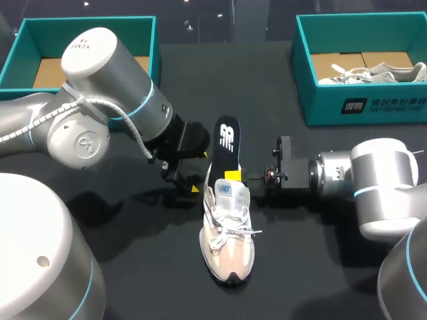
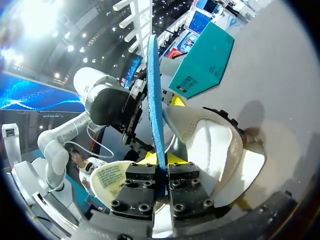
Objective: Take the shoe out of the shoebox, open the shoe tongue, remove and reinsert the insole, then place the shoe into the shoebox
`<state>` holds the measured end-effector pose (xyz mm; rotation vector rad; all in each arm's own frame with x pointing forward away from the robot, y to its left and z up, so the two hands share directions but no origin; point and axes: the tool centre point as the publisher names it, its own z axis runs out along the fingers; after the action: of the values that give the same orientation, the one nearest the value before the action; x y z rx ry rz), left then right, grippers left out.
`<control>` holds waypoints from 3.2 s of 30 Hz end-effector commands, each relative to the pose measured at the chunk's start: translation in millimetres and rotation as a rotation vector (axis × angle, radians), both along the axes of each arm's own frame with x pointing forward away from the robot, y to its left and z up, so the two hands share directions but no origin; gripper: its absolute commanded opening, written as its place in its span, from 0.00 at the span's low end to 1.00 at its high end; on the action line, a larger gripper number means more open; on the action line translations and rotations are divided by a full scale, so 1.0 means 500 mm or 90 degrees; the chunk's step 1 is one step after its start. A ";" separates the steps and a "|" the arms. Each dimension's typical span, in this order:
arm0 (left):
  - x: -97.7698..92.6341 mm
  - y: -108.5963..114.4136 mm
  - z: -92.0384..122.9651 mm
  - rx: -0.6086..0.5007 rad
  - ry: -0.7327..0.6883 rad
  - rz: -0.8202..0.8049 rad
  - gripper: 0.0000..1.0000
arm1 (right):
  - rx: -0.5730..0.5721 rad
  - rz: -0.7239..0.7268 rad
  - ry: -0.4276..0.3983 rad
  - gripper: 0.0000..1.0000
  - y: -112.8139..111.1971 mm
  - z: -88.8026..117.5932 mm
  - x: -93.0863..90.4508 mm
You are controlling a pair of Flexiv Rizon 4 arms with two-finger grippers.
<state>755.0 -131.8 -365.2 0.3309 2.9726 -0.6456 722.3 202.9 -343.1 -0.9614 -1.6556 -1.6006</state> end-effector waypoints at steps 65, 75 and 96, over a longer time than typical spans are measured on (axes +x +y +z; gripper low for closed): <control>-0.001 0.003 0.002 0.000 0.000 -0.001 1.00 | -0.012 0.033 0.023 0.00 0.021 -0.005 -0.016; -0.001 0.003 0.002 0.000 0.000 -0.001 1.00 | -0.027 0.032 -0.035 0.38 0.021 0.032 -0.005; -0.001 0.003 0.002 0.000 0.000 -0.001 1.00 | -0.025 0.031 -0.079 0.00 0.015 0.063 0.057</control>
<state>755.0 -131.8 -365.2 0.3308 2.9726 -0.6456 748.8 209.9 -308.5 -0.8574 -1.7920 -1.6395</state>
